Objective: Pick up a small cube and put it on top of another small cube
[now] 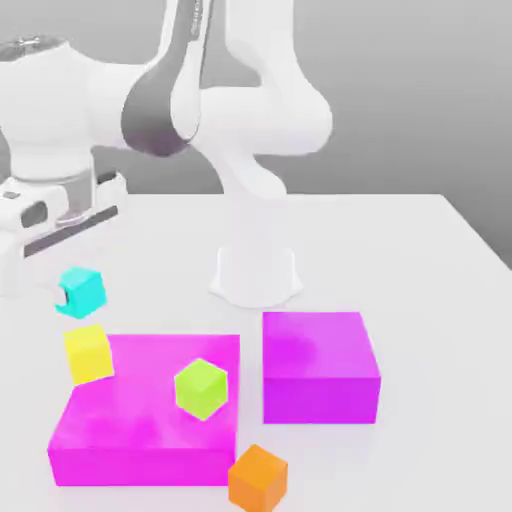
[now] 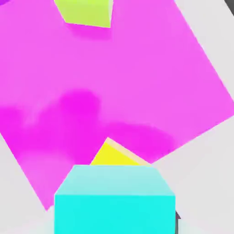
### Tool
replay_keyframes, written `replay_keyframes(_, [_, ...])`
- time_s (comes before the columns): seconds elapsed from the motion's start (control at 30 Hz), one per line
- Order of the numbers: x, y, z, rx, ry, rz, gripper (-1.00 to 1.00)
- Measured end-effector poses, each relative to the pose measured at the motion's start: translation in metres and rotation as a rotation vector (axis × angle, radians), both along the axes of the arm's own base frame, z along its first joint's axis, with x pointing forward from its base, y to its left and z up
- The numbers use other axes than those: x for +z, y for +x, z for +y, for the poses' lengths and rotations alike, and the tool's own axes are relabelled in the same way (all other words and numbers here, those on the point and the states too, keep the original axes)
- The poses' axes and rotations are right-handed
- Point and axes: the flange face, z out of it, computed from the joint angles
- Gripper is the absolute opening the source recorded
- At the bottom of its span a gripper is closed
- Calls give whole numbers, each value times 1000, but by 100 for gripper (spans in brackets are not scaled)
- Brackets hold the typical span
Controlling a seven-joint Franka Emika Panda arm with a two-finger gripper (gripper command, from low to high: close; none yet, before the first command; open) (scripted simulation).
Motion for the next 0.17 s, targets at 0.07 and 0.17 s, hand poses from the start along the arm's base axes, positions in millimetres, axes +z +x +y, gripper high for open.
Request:
replay_keyframes(0.07, [-18,-2,-1,-3,-6,1,-100])
replay_keyframes(0.17, [-24,-3,-2,-5,-10,1,100])
